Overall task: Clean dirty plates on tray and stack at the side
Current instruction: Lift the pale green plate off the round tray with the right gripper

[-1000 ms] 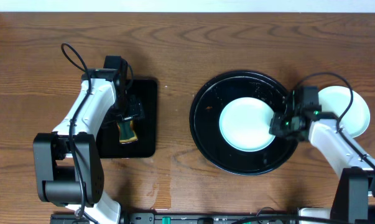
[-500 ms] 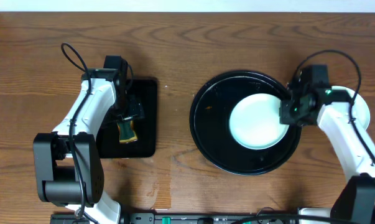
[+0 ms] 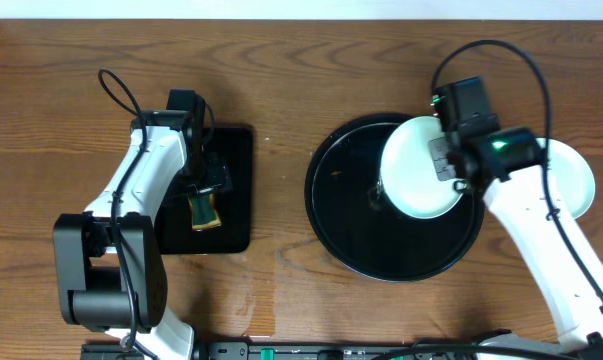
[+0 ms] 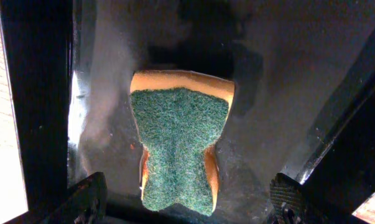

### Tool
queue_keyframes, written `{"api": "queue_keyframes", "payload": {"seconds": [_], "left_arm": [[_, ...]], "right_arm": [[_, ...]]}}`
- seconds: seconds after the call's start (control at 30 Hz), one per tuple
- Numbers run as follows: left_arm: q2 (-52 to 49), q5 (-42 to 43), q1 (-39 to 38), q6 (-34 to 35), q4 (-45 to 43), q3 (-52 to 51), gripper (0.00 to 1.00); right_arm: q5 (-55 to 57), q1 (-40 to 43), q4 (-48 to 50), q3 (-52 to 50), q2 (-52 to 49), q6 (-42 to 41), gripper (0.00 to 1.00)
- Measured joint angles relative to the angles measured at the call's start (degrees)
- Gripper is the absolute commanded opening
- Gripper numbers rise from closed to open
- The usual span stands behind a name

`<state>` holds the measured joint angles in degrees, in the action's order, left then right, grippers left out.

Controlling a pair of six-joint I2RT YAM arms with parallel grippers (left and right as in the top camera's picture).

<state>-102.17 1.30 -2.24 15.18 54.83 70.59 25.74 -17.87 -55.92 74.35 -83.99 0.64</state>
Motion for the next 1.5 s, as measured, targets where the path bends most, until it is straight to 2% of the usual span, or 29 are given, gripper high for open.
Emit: {"api": "queue_keyframes", "payload": {"seconds": [0.2, 0.33, 0.6, 1.5], "left_arm": [[0.0, 0.0, 0.0, 0.0, 0.0, 0.0, 0.84], [0.0, 0.0, 0.0, 0.0, 0.0, 0.0, 0.84], [0.0, 0.0, 0.0, 0.0, 0.0, 0.0, 0.84], [0.0, 0.0, 0.0, 0.0, 0.0, 0.0, 0.84]], "right_arm": [[19.0, -11.4, -0.1, 0.0, 0.0, 0.1, 0.01], [25.3, -16.8, -0.2, 0.0, 0.0, 0.2, 0.01], [30.9, -20.9, -0.2, 0.0, 0.0, 0.3, 0.01], [35.0, -21.3, -0.4, 0.0, 0.0, 0.3, 0.01]]}}
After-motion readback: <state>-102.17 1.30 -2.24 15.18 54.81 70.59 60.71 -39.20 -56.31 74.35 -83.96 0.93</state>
